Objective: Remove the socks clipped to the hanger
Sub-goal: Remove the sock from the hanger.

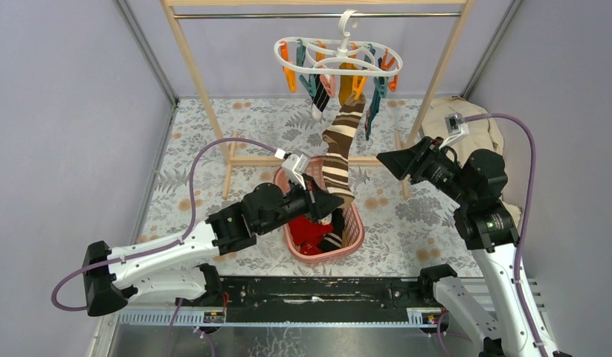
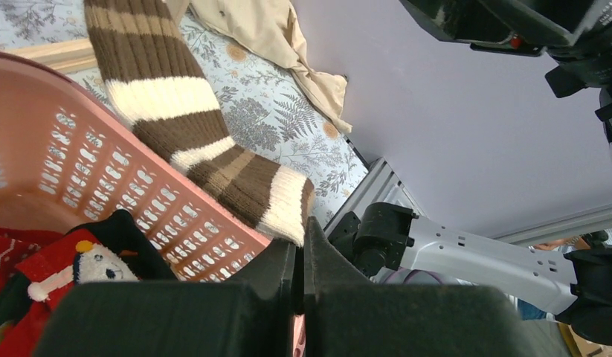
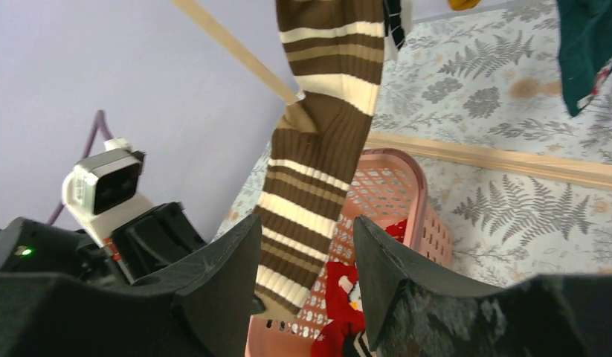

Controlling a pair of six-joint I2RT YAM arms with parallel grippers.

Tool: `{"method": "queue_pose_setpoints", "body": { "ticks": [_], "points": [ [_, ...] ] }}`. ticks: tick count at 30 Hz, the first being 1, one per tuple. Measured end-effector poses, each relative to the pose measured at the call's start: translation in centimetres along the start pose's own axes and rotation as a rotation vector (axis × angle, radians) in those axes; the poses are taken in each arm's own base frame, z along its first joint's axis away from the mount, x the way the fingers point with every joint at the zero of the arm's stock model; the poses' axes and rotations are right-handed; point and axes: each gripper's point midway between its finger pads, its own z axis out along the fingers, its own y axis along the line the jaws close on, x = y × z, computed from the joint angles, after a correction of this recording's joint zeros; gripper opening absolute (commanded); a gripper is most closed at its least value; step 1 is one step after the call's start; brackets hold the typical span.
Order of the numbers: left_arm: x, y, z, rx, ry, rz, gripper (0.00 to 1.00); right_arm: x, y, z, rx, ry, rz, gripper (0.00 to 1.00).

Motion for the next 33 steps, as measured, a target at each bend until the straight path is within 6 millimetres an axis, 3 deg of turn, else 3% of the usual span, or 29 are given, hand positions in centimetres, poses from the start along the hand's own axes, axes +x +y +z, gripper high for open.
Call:
{"method": "queue_pose_setpoints", "body": {
  "ticks": [13,22,27,33],
  "points": [
    [-1.3,-0.1,-0.6,-0.017,-0.023,0.049,0.0,-1.6,-1.9,2.6,0.073,0.013,-0.015,0.5],
    [-0.1,0.8,0.8,-0.06,0.034,0.111,0.0,0.6,-1.1,3.5,0.0,0.082,0.046,0.48],
    [1.3,1.8,1.8,-0.119,0.086,0.166,0.0,2.6,0.1,5.1,0.008,0.194,0.018,0.53],
    [2.7,2.1,2.2,-0.194,0.12,0.253,0.0,3.1,1.2,6.9,0.065,0.271,-0.067,0.58]
  ]
}}
